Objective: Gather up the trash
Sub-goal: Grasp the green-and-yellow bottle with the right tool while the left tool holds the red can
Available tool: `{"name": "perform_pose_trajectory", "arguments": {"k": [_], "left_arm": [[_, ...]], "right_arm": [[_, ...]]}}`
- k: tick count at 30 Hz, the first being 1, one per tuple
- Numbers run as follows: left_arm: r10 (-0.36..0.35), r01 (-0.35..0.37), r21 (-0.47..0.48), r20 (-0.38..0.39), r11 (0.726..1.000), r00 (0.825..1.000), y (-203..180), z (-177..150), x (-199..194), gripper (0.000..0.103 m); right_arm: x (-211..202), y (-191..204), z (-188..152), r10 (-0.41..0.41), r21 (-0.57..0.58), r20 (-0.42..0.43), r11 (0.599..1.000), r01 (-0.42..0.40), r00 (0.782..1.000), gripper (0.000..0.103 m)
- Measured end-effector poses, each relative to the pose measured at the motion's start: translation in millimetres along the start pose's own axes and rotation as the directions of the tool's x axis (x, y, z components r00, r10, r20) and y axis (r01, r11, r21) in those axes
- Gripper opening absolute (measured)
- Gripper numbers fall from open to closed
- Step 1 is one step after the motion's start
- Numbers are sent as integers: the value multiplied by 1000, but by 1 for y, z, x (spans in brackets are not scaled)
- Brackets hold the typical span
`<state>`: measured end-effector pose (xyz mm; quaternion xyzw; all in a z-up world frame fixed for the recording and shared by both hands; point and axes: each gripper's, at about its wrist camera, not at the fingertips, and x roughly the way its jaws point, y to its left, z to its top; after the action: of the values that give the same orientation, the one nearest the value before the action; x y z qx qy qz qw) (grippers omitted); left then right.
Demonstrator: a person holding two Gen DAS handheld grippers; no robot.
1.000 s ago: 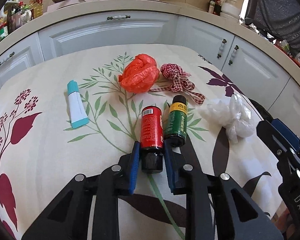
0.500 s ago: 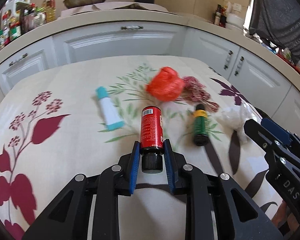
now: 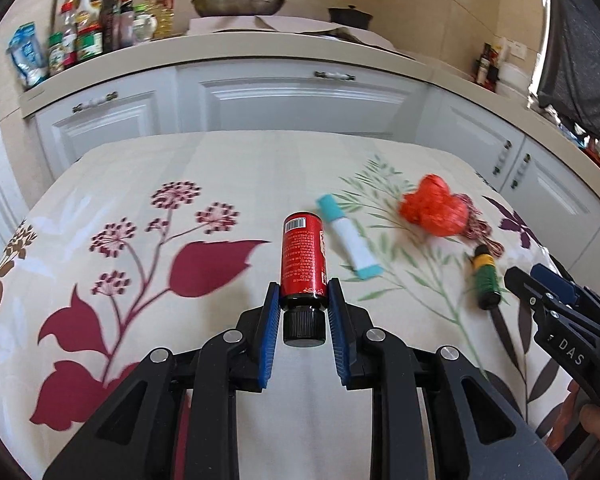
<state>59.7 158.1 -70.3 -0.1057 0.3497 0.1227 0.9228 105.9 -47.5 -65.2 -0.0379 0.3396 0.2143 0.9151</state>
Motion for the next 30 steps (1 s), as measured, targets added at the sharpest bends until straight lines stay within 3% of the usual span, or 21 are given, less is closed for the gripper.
{"name": "perform_pose_trajectory", "arguments": {"k": [16, 22, 30], "left_arm": [[-14, 13, -62, -13, 998, 1000, 39, 3, 3, 25], [-23, 22, -58, -16, 998, 1000, 39, 1, 4, 25], [-28, 27, -56, -8, 998, 1000, 34, -1, 0, 25]], "right_arm": [[36, 8, 8, -38, 1, -147, 999, 39, 988, 51], [42, 8, 6, -32, 1, -179, 999, 33, 983, 33], [28, 7, 3, -21, -1, -143, 1000, 22, 990, 24]]}}
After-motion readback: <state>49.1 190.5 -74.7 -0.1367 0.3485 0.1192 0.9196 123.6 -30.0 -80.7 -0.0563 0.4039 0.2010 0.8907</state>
